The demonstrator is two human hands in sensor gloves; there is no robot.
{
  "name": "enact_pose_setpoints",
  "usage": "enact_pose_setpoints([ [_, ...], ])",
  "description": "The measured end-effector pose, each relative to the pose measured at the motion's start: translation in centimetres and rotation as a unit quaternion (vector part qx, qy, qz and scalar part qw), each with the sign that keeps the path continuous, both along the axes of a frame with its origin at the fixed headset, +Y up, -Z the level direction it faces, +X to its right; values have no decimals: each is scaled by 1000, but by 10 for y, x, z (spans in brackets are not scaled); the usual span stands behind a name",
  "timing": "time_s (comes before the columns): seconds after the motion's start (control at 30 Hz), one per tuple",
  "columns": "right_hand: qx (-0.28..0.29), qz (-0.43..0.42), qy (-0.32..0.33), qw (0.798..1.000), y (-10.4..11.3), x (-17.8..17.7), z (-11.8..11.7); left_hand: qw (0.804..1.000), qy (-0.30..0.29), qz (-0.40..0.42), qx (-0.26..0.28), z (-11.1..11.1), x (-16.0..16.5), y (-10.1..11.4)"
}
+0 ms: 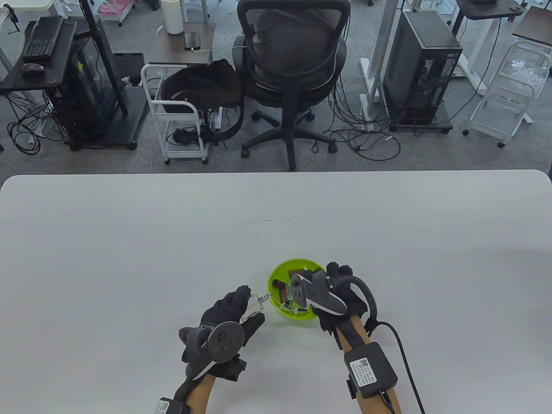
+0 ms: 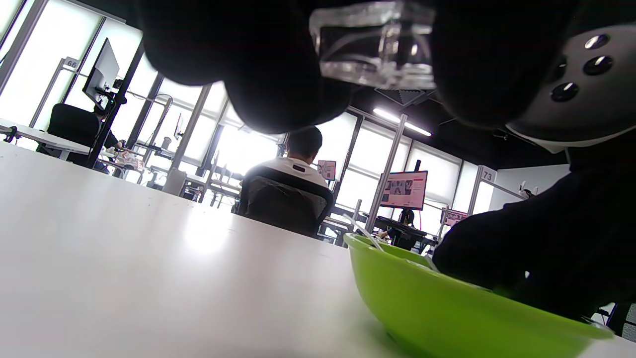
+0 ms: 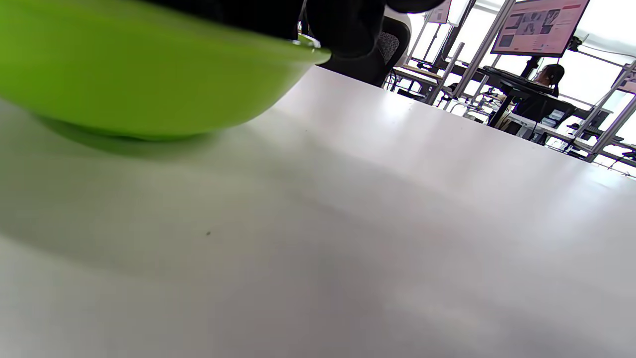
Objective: Assemble perfume bottles from components
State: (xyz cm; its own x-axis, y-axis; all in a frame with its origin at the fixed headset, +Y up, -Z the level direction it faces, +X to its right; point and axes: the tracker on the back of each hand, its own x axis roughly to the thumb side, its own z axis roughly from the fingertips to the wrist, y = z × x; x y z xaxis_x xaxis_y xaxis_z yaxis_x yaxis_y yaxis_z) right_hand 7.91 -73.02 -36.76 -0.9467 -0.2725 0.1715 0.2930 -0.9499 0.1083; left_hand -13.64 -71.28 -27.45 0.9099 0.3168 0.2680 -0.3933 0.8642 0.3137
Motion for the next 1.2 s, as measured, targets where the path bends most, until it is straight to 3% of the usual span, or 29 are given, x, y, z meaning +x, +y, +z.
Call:
enact_pose_setpoints([
  [1.2,-29,72,16,997,4,-11,-3,1000,1,-6,-6,-2,1,-3],
])
